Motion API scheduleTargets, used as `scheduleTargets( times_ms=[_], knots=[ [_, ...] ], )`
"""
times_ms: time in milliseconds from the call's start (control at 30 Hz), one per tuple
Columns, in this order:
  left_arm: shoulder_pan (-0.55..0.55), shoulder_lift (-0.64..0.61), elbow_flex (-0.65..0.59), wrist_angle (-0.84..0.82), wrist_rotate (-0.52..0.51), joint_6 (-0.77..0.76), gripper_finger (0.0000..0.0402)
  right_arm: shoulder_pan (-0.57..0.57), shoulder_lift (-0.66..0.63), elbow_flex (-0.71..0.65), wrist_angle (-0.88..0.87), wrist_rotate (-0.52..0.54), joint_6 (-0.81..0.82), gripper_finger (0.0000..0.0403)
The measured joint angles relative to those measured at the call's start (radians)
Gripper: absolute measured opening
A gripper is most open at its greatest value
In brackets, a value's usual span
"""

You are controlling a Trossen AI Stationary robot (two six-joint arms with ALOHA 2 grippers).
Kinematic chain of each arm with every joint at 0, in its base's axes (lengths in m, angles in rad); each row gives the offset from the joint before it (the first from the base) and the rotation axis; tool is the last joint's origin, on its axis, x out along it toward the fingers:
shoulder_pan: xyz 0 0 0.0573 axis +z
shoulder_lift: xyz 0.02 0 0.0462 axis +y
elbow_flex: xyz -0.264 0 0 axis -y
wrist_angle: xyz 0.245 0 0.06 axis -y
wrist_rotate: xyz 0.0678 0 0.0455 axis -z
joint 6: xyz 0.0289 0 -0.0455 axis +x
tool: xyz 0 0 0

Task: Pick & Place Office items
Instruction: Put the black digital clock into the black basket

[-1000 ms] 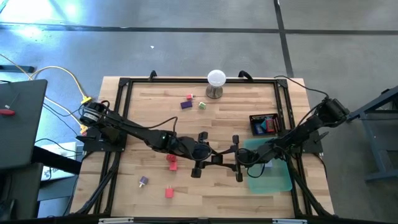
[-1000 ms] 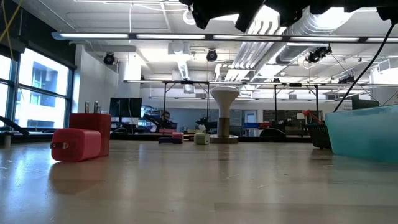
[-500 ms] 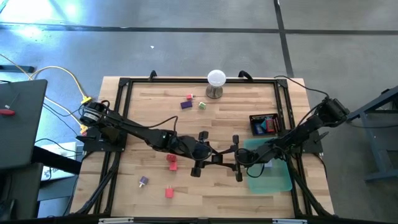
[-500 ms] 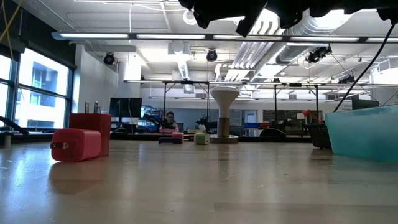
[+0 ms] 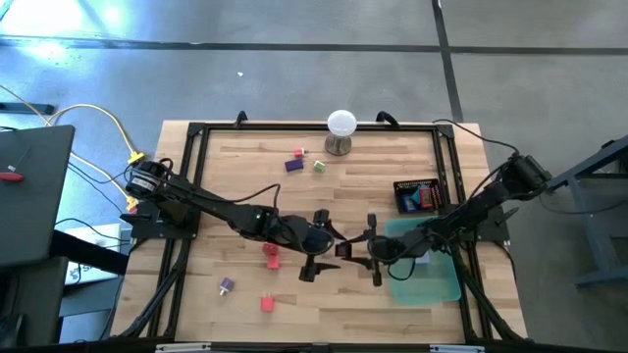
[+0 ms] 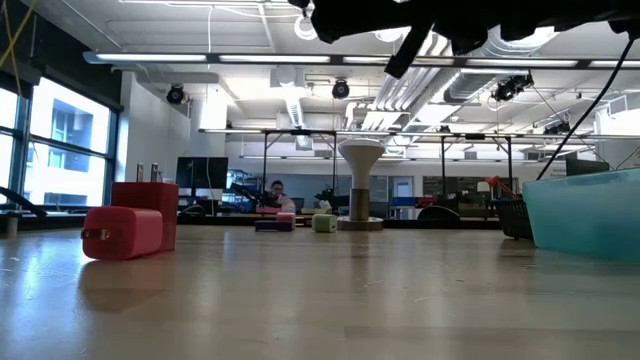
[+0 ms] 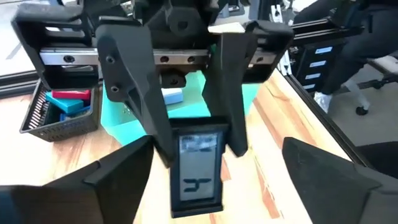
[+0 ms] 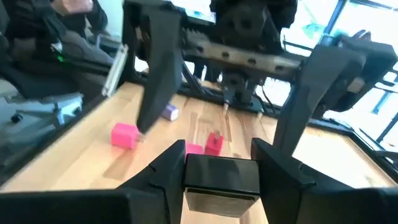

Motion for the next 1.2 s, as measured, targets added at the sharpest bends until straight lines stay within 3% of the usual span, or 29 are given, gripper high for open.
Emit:
scheduleTargets(
  times_ms=[100,233,400,533,733,1200],
  knots=[
    [0.000,0.000,0.000,0.000,-0.039,-0.002,0.0359,0.000,-0.019,0.000,-0.040,0.036,0.015,0.0146],
    [0.004,-0.001,0.000,-0.018,-0.082,-0.003,0.0360,0.004,-0.078,0.000,-0.170,0.168,0.064,0.0146],
    [0.008,-0.002,0.001,-0.094,-0.099,-0.016,0.0360,0.007,-0.183,0.000,-0.368,0.430,0.211,0.0146],
    [0.015,-0.002,0.001,-0.143,-0.101,-0.053,0.0360,0.024,-0.274,0.001,-0.594,0.681,0.431,0.0146],
    [0.016,-0.002,0.001,-0.203,-0.099,-0.060,0.0360,0.029,-0.393,0.001,-0.907,0.705,0.736,0.0146],
    [0.019,-0.002,0.001,-0.265,-0.096,-0.102,0.0360,0.029,-0.535,0.001,-1.364,0.702,1.167,0.0146]
  ],
)
